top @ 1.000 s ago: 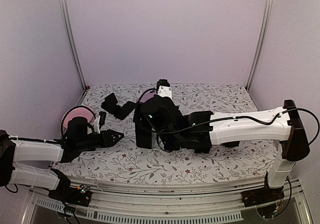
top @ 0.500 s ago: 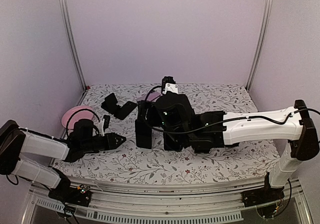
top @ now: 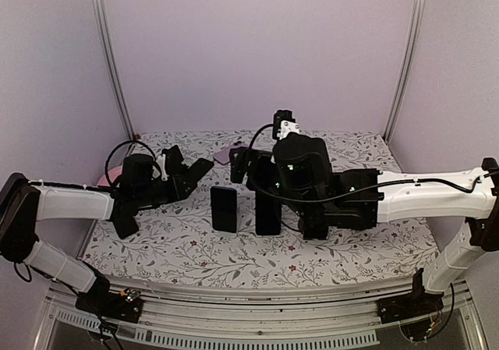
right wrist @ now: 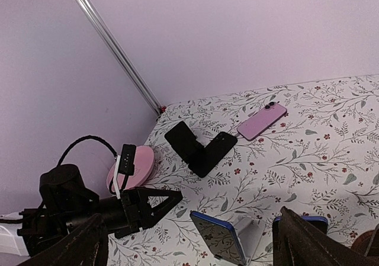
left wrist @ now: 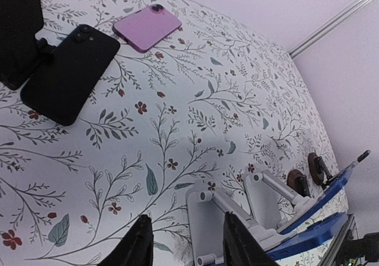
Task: Place the phone on the phone stand
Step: Move the phone stand with the phone to the center of the board.
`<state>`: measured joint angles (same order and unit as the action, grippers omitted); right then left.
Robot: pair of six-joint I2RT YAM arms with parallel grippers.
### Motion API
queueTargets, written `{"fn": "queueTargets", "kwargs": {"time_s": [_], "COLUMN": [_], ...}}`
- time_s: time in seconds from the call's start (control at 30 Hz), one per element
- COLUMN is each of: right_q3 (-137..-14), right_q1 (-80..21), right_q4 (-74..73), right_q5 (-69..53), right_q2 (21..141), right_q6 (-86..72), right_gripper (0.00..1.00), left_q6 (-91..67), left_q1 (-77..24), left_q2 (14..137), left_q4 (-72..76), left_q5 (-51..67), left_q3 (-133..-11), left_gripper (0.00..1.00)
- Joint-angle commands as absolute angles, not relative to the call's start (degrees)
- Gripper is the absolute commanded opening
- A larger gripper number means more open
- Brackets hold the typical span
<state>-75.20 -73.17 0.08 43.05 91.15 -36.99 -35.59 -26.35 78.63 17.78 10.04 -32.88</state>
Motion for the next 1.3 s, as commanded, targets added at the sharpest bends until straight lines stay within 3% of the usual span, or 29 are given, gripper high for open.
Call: {"fn": "queueTargets", "kwargs": {"time_s": [0.0,0.17,0.37,1.27], "right_q3": [-72.7,-70.3,-69.7,-67.5], "right_q1": [-72.5,-72.5,-72.4,-72.5], "right_q4": [0.8,0.7,0.8,0.8], "right_q5": [42.1,41.5,41.2,41.6], "right_q2": [86.8,83.9,82.8,81.1], "right_q6": [-36.2,-36.9,-37.2,-38.1], "right_gripper": [1.0,1.0,1.0,1.0], "left_q6": [-34.7,-37.5,-44.7,-56.2], "left_q1": [-25.9,-27.4,-30.6,-37.9], "left_q2": [81.1,81.1,83.0,97.2], "left_q4": [13.2,16.3,23.3,37.8], "left_q5": [9.4,11.7,14.5,17.1], "left_q3": [-33.4,-29.6,-25.0,-23.0], "left_gripper": [0.38,0.28,0.0,0.0]}}
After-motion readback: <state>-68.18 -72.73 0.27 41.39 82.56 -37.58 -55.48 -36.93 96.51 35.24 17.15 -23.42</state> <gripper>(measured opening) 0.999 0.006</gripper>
